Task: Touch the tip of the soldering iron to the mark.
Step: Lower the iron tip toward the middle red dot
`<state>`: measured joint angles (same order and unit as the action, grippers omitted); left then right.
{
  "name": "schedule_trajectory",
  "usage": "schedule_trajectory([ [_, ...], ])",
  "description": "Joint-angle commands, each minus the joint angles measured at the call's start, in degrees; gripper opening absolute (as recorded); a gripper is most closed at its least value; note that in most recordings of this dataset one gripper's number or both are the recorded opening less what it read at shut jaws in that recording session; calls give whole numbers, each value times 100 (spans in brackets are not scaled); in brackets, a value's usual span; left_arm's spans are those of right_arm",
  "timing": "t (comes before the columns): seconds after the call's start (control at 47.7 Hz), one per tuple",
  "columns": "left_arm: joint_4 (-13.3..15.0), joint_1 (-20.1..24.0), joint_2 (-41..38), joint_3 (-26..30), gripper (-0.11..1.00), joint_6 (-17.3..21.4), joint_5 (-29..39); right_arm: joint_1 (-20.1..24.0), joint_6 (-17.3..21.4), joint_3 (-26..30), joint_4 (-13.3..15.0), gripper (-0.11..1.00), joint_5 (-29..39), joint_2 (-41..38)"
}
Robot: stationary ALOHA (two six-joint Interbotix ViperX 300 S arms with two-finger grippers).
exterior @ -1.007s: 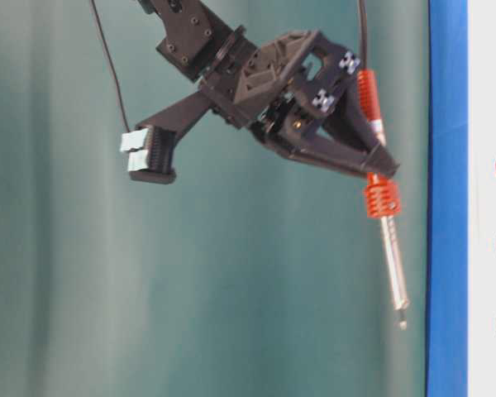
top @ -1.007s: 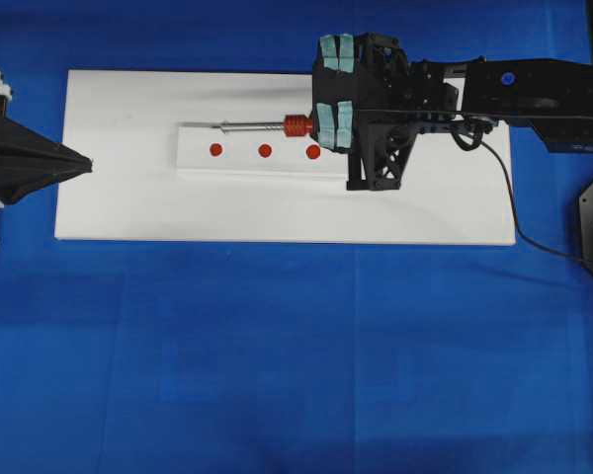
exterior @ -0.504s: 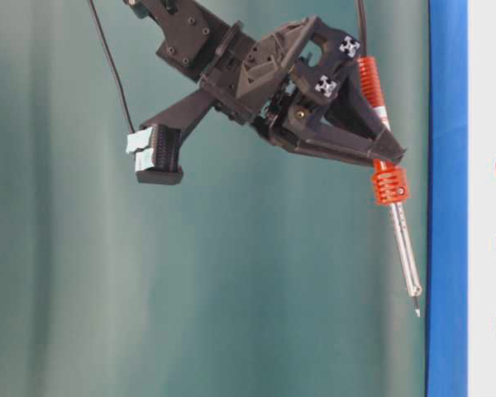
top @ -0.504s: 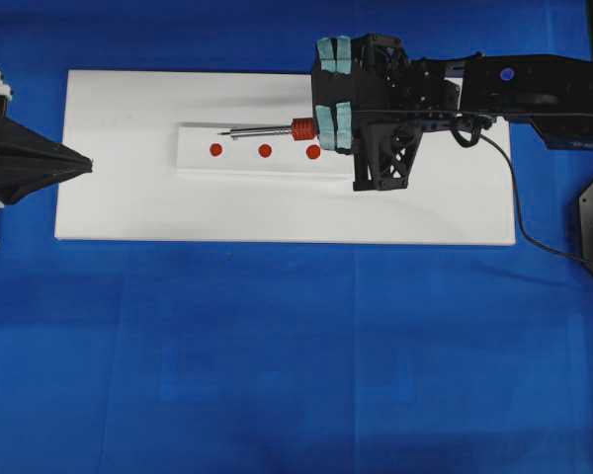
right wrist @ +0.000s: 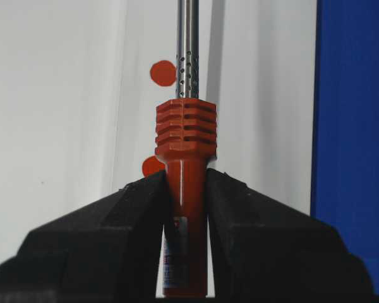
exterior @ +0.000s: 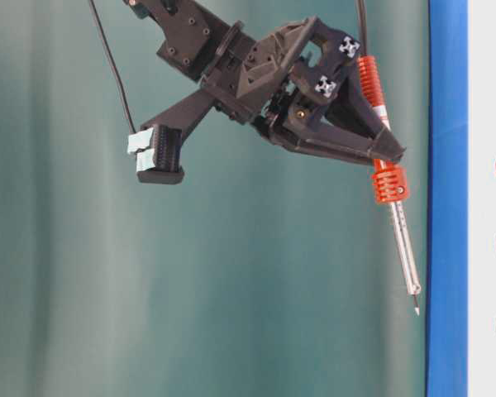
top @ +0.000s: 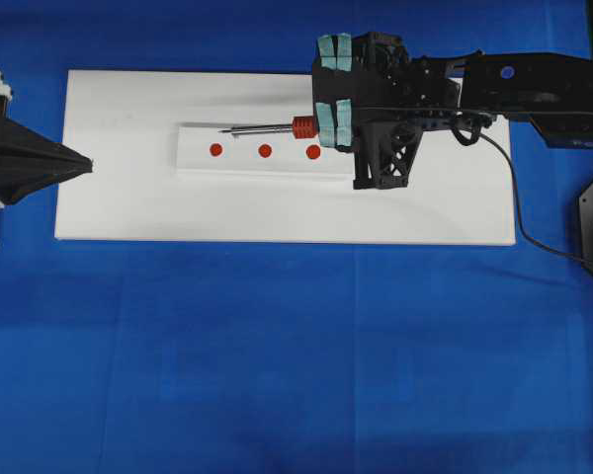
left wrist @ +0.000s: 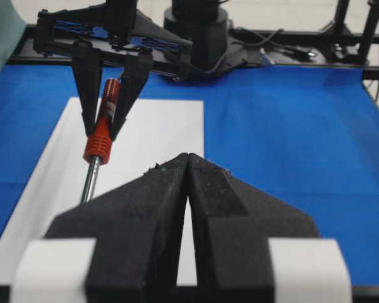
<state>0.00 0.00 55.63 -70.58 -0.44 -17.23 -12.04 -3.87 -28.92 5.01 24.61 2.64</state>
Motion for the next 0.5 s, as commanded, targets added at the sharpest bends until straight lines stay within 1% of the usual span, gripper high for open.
schedule_trajectory([
  [0.0,0,18,-44,53,0,-9,-53,-18,18,149,9,6,-9,158],
  [0.483,0,18,-35,53,0,-9,-53,-9,44,185,-18,6,0,88],
])
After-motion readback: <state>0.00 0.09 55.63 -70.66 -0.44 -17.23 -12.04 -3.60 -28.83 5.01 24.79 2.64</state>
